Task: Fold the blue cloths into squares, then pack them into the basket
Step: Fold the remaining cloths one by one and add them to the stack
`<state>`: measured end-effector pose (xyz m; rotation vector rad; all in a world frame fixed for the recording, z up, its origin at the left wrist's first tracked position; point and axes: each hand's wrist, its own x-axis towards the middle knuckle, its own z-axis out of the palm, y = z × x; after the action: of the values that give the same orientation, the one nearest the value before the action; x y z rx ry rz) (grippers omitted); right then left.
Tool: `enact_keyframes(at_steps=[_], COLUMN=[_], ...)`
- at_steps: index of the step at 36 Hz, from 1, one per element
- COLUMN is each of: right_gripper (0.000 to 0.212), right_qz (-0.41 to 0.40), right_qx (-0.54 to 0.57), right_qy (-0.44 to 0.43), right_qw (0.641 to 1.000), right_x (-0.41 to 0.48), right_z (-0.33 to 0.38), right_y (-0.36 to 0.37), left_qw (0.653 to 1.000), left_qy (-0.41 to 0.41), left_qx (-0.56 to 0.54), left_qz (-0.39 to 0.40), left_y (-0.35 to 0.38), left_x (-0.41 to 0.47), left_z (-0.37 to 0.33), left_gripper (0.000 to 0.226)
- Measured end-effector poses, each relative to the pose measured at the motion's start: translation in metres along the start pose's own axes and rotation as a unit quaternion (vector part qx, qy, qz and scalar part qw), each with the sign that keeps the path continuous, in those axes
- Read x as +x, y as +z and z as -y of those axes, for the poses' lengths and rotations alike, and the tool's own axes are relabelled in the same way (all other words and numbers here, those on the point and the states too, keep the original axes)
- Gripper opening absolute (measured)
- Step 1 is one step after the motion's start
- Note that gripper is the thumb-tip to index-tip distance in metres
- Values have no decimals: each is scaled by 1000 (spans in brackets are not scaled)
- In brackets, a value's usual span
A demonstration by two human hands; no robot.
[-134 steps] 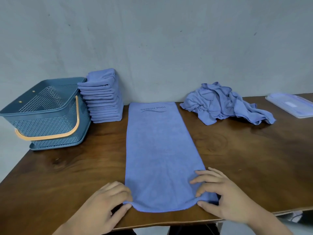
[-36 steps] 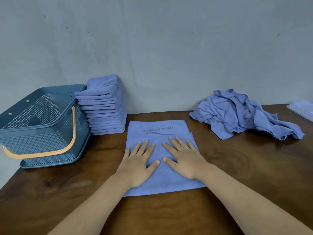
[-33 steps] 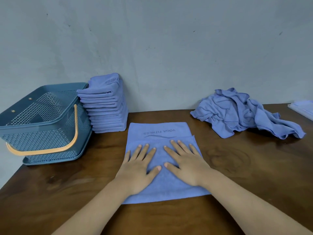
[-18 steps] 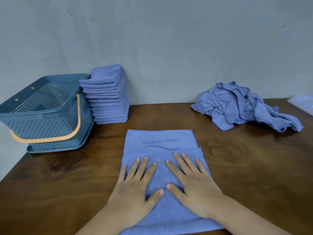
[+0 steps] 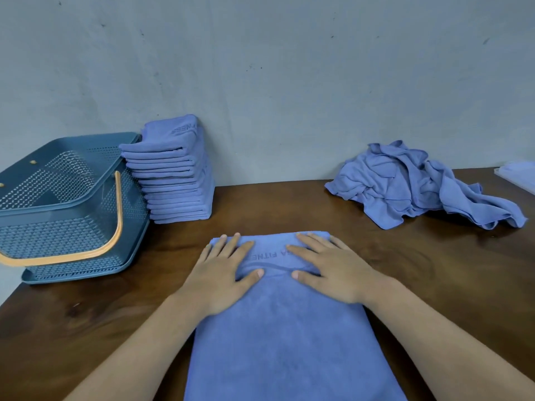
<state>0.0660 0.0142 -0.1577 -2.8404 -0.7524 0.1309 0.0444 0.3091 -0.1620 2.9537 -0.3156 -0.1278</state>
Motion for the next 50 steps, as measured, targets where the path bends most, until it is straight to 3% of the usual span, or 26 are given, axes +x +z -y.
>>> enact_keyframes(at_steps=[8,12,15,17,20,26,31,35,38,41,44,45,47,50], right_gripper=[71,64,41,16,14,9,12,10,16,19,4,9,23,23], right_qz=[17,-50,-152,-196,-149,-29,1,6,-24,-115,-177,-182,-182,-142], right_qx=[25,41,73,140,192,124,80,108,236,410,489,501,507,464], right_qy=[92,109,93,62,29,24,16,-5,-24,46,138,154,154,128], right_qw=[995,992,981,969,970,992,997,994,971,903,843,832,828,865], right_x=[1,4,-1,-5,-9,-15,-18,-18,-21,-18,-7,-4,0,1], right_z=[-35,-42,-51,-51,-47,-44,-47,-44,-36,-27,-21,-19,-22,-26], right_y=[-7,-4,-9,-20,-33,-37,-39,-38,-42,-39,-28,-26,-22,-17], left_qw=[999,995,987,979,979,993,992,983,953,896,836,828,837,858], left_qy=[-19,-19,38,79,117,102,119,134,142,66,-76,-118,-158,-137], left_qx=[-34,-82,-110,-139,-145,-66,-35,-120,-266,-431,-519,-522,-498,-474], left_qz=[0,-45,-111,-127,-85,-2,-5,-20,-25,-87,-164,-166,-165,-144], left_y=[2,3,-8,-20,-35,-40,-37,-36,-39,-40,-27,-23,-18,-17], left_x=[2,5,8,2,-9,-18,-14,-13,-17,-18,-7,-3,0,2], left_z=[6,21,36,38,39,41,40,38,36,25,24,25,28,31], left_gripper=[85,75,55,27,25,8,16,13,12,10,19,25,27,34])
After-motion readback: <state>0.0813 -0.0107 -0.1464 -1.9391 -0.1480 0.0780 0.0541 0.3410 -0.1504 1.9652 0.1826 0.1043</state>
